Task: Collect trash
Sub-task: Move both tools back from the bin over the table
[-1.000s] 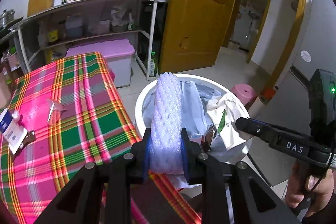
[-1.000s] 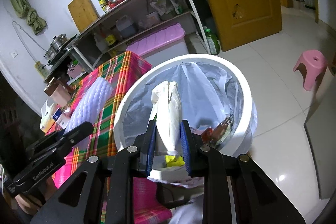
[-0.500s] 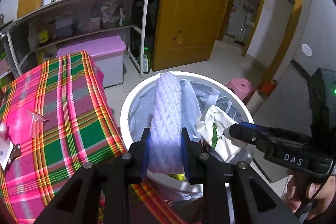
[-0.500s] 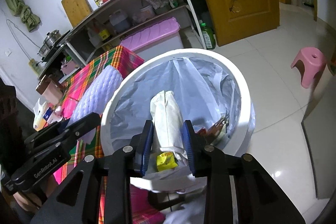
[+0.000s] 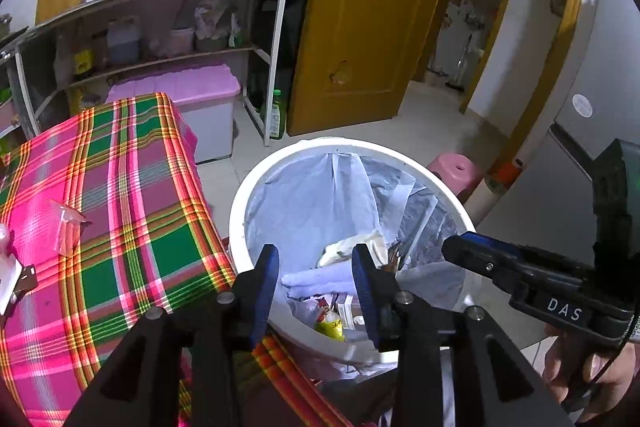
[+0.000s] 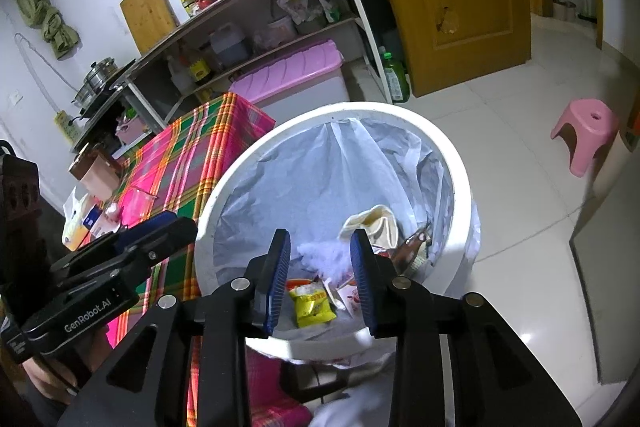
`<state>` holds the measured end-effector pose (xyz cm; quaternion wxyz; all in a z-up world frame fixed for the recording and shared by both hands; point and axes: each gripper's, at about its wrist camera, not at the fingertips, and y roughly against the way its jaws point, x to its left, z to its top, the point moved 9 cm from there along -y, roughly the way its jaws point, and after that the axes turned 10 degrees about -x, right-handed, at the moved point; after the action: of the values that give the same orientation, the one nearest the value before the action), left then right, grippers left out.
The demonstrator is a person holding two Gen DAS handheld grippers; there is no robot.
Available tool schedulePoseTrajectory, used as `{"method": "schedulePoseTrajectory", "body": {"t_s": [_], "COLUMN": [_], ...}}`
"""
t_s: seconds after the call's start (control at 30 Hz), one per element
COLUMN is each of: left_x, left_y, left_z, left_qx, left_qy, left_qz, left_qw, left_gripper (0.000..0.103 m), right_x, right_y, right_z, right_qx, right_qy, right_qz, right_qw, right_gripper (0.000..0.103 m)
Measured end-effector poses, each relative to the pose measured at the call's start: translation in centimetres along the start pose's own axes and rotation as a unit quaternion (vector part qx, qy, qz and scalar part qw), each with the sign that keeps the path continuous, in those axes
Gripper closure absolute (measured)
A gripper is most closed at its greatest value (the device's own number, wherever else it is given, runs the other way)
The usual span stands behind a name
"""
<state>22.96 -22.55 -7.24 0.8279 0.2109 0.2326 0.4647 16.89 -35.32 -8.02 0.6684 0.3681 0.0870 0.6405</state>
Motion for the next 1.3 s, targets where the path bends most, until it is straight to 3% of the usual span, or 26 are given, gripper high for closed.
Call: {"method": "schedulePoseTrajectory", "body": {"t_s": [0.1, 0.7, 1.3], "left_x": [0.1, 2.5, 6.6], "left_y": [0.8, 7.5, 11.3], "left_z": [0.0, -1.0, -2.6], "left_qx": [-0.005, -0.044, -0.056], "left_qy": [0.003, 0.022, 0.055], "left_qz": [0.000, 0.029, 0.072], "left_qw": [1.0000, 0.9983, 0.9943], "left_gripper": [0.065, 0.065, 0.065], "right_x": [0.5, 6.1, 11.1], "right_y": [0.6, 2.9, 3.0], "right_z": [0.1, -1.0, -2.7], "right_qx": [-0.005, -0.010, -0.007], "right_qy": [0.005, 0.054, 0.099], "right_qz": [0.004, 0.045, 0.083], "right_qw": [1.000, 0.997, 0.992], "right_gripper": [0.063, 0.063, 0.063]}}
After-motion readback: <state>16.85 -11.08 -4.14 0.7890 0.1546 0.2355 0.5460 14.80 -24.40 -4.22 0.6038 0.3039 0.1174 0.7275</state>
